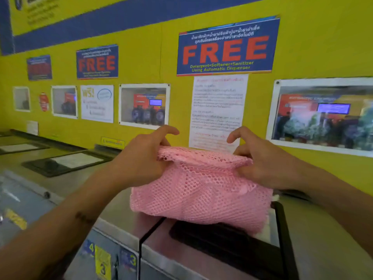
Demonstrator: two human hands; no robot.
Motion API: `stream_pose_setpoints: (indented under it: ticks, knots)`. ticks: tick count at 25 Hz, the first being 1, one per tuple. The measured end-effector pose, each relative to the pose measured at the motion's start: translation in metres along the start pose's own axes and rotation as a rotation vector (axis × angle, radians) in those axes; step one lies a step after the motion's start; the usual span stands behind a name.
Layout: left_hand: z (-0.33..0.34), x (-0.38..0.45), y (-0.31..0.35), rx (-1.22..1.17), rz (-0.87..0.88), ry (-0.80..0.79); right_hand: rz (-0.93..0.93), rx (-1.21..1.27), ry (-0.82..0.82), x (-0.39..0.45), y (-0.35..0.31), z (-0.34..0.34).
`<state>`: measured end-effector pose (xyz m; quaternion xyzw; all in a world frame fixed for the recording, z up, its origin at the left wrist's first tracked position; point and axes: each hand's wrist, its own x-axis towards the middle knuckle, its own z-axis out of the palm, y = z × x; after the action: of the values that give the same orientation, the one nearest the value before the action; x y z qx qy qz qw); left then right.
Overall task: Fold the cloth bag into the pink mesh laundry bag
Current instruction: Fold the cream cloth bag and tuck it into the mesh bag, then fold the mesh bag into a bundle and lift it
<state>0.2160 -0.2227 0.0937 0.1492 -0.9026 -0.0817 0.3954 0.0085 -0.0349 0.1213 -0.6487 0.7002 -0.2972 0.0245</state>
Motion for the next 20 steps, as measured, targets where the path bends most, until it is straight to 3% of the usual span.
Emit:
stream_pose_setpoints:
  ticks: [5,8,10,12,14,17,20]
  knots:
    - [0.044,0.069,-0.042,0.108,-0.204,-0.170,0.195,-0.043,-0.039,0.072,0.048,0.000]
    - [0.083,0.076,-0.040,0.472,-0.272,-0.072,0.280,-0.144,-0.062,0.105,0.074,0.013]
    - [0.114,0.064,-0.025,0.512,-0.282,0.031,0.332,-0.379,-0.005,0.117,0.087,0.025]
    - [0.138,0.048,-0.016,0.403,-0.316,0.032,0.250,-0.618,0.234,0.119,0.093,0.037]
    - [0.156,0.034,-0.018,0.331,-0.495,-0.187,0.043,-0.640,0.313,0.112,0.093,0.056]
    - [0.172,0.019,-0.029,0.333,-0.656,-0.491,-0.078,-0.638,0.014,0.098,0.099,0.089]
    - [0.174,0.016,-0.046,0.289,-0.618,-0.599,0.133,-0.639,-0.180,0.106,0.134,0.096]
